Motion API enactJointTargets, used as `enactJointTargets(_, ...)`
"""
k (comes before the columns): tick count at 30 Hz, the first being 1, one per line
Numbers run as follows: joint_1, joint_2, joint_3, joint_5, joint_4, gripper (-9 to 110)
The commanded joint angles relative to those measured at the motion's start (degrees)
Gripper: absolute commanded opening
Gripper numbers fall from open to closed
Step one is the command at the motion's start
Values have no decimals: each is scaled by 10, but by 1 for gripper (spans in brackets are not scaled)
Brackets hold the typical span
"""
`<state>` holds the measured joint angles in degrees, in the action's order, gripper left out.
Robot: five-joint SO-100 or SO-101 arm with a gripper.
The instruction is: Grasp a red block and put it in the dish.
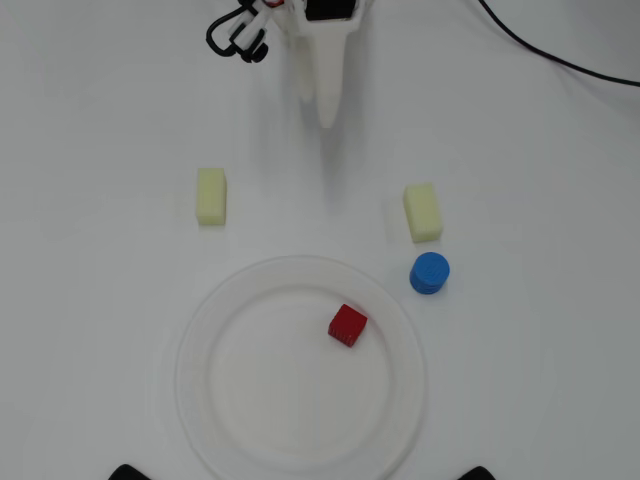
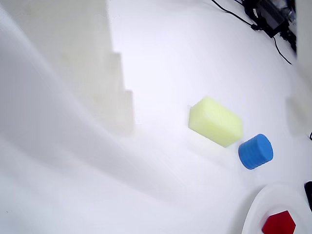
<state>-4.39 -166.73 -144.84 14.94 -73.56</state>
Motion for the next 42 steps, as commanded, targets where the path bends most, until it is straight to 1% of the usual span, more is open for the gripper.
enactJointTargets(1, 25, -141, -69, -4, -15, 26)
enactJointTargets(5, 53, -301, -179, -5, -56, 25)
enactJointTargets(8, 74, -308, -211, -25, -64, 25)
enactJointTargets(12, 69, -308, -240, -50, -64, 24)
enactJointTargets(15, 54, -308, -253, -59, -62, 15)
enactJointTargets(18, 38, -308, -267, -55, -62, 2)
enactJointTargets(19, 33, -308, -273, -56, -63, 0)
enactJointTargets(25, 25, -308, -301, -92, -65, 0)
enactJointTargets(33, -18, -309, -315, -82, -68, 0)
enactJointTargets(42, -18, -309, -360, -79, -63, 0)
